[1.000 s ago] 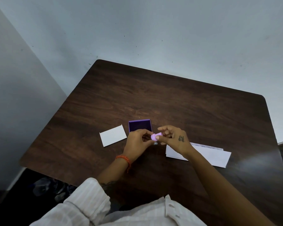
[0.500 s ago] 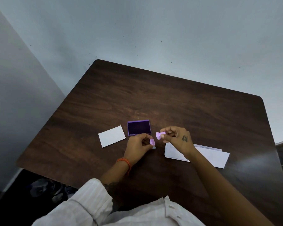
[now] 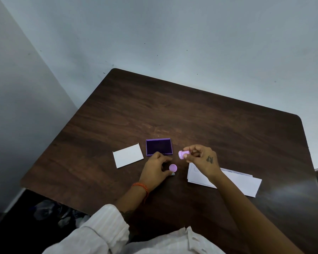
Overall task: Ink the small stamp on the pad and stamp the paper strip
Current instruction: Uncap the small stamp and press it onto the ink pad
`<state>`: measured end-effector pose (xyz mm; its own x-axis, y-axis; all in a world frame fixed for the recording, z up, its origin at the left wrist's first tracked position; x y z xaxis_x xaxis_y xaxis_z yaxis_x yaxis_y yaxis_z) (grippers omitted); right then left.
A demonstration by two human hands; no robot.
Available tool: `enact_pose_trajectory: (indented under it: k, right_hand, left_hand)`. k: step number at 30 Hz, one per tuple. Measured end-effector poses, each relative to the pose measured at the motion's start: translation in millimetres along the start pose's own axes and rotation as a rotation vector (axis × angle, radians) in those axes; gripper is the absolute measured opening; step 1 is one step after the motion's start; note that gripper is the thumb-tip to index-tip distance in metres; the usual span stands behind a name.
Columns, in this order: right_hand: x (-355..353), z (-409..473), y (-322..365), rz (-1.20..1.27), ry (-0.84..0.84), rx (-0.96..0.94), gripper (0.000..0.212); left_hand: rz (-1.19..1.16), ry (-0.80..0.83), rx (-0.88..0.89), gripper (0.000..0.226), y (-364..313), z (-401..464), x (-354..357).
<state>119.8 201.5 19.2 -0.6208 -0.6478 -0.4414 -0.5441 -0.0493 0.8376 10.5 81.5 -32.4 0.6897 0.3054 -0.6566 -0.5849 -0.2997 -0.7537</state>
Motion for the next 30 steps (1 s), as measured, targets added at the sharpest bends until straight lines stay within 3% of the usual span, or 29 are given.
enact_pose_trajectory:
  k: [4,6,11,15,24,30]
  right_hand:
    - [9,4,9,-0.017,-0.014,-0.020,0.016]
    - [19,7,17,-0.046,-0.021,-0.050,0.013]
    - [57,17,46,-0.240,0.027,-0.174,0.023]
    - [90,23,64,-0.456,0.103,-0.313,0.021]
    - [125,29,61,-0.730,0.220,-0.440,0.025]
    - [131,25,55,-0.801,0.167,-0.519,0.033]
  left_hand:
    - [0.163,-0.257,0.017,0.059,7,2,-50]
    - [0.279,-0.305,-0.029,0.068,18,3,-70]
    - [0.436,-0.079,-0.124,0.091,44,14,-71]
    - [0.475,0.018,-0.093,0.094,51,22,-64]
    - [0.504,0.014,-0.070,0.079,62,28,-61]
    - [0.490,-0.026,-0.006,0.076,61,30,-60]
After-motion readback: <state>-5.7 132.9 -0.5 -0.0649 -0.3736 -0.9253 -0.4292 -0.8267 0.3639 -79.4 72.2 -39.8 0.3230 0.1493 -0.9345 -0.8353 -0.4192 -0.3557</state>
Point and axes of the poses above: each hand's wrist, its own z-axis towards the middle knuckle, its own x-axis out of the palm, y = z × x, the point moved 8 cm from there along z, towards the middle knuckle, and after that the axes turned 8 degrees about x, right-handed, at the moved point
